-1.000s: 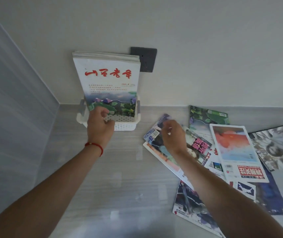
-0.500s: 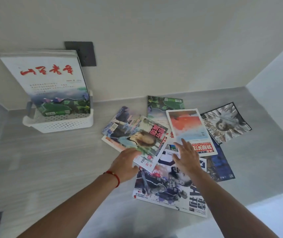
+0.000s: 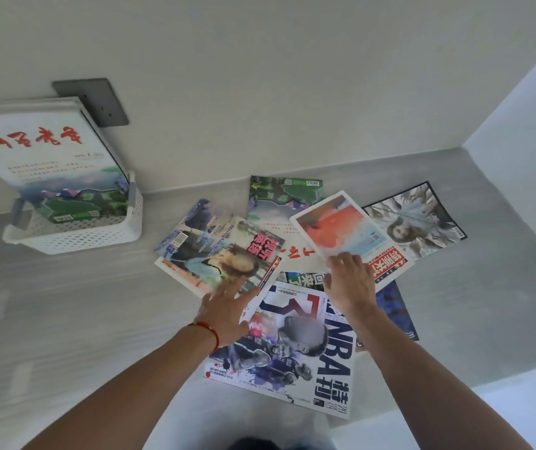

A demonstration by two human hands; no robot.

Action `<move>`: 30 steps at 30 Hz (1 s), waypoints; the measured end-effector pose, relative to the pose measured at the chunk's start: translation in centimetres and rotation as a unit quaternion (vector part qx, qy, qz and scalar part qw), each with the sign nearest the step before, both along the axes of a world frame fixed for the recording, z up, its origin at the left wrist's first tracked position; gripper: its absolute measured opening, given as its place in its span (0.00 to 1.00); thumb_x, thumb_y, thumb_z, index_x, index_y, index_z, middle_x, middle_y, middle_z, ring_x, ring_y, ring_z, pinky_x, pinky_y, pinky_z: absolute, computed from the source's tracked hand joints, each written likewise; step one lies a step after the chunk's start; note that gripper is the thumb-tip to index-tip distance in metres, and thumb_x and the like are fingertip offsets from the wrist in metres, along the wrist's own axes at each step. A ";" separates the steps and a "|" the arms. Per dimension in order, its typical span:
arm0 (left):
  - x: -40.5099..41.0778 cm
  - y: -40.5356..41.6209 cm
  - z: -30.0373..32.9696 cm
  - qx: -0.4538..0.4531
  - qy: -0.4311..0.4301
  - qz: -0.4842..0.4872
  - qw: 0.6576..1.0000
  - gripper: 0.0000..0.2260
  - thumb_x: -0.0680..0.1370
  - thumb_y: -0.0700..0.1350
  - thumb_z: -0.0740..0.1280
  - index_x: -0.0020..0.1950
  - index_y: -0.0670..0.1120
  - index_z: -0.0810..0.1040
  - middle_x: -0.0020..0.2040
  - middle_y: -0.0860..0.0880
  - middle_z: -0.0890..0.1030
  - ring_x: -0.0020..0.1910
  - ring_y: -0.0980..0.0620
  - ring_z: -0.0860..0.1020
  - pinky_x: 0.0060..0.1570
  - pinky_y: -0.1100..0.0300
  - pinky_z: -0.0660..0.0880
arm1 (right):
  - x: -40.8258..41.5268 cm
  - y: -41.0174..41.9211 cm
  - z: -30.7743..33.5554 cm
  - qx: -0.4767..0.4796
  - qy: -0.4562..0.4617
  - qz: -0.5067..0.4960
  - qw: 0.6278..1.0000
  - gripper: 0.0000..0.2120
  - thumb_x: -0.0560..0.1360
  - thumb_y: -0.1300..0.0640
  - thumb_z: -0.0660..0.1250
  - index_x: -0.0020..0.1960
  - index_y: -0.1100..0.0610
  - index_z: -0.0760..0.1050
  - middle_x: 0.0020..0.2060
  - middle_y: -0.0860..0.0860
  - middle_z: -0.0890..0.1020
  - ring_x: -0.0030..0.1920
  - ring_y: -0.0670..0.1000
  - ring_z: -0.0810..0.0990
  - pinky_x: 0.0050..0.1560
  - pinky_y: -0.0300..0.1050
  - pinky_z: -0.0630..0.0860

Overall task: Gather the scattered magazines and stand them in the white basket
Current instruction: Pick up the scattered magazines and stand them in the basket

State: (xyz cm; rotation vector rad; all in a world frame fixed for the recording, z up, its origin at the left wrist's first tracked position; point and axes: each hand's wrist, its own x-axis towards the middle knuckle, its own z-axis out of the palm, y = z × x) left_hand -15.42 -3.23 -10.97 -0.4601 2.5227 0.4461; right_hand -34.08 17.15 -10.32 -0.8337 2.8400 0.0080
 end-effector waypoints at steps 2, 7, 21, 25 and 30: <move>-0.4 -0.2 0.4 -0.014 0.004 -0.001 1.000 0.33 0.77 0.54 0.69 0.79 0.63 0.58 0.82 0.49 0.56 0.81 0.42 0.56 0.75 0.35 0.63 | -2.2 -2.2 0.4 -0.057 -0.033 0.016 0.998 0.20 0.80 0.51 0.66 0.70 0.54 0.72 0.64 0.52 0.78 0.66 0.53 0.75 0.70 0.58 0.71; -4.6 -1.6 1.6 -0.018 0.021 0.028 0.999 0.35 0.78 0.52 0.68 0.79 0.68 0.52 0.83 0.49 0.53 0.81 0.40 0.53 0.75 0.31 0.61 | -9.8 -8.7 0.2 -0.099 -0.072 0.055 0.991 0.21 0.81 0.51 0.63 0.71 0.58 0.70 0.69 0.55 0.74 0.72 0.56 0.70 0.76 0.62 0.62; -9.1 -4.0 -1.2 -0.021 -0.012 0.058 0.998 0.32 0.82 0.56 0.62 0.82 0.65 0.48 0.84 0.51 0.48 0.82 0.40 0.51 0.77 0.34 0.61 | -20.2 -15.4 -2.9 -0.152 -0.158 -0.247 0.944 0.21 0.74 0.49 0.71 0.61 0.59 0.73 0.61 0.61 0.78 0.62 0.62 0.77 0.63 0.54 0.70; -9.2 -4.2 -0.7 -0.021 -0.009 0.066 0.998 0.32 0.81 0.54 0.63 0.81 0.66 0.51 0.84 0.51 0.51 0.81 0.40 0.54 0.75 0.35 0.64 | -22.7 -14.2 -1.9 -0.271 -0.223 -0.196 0.916 0.09 0.77 0.50 0.70 0.44 0.56 0.77 0.43 0.55 0.83 0.48 0.57 0.81 0.52 0.50 0.76; -10.2 -4.4 2.3 0.023 -0.023 0.077 0.997 0.27 0.80 0.46 0.66 0.78 0.59 0.65 0.79 0.49 0.63 0.79 0.42 0.61 0.74 0.41 0.69 | -22.4 -14.3 3.4 -0.400 -0.227 -0.015 0.888 0.09 0.80 0.56 0.67 0.57 0.60 0.77 0.38 0.57 0.79 0.36 0.53 0.73 0.39 0.45 0.68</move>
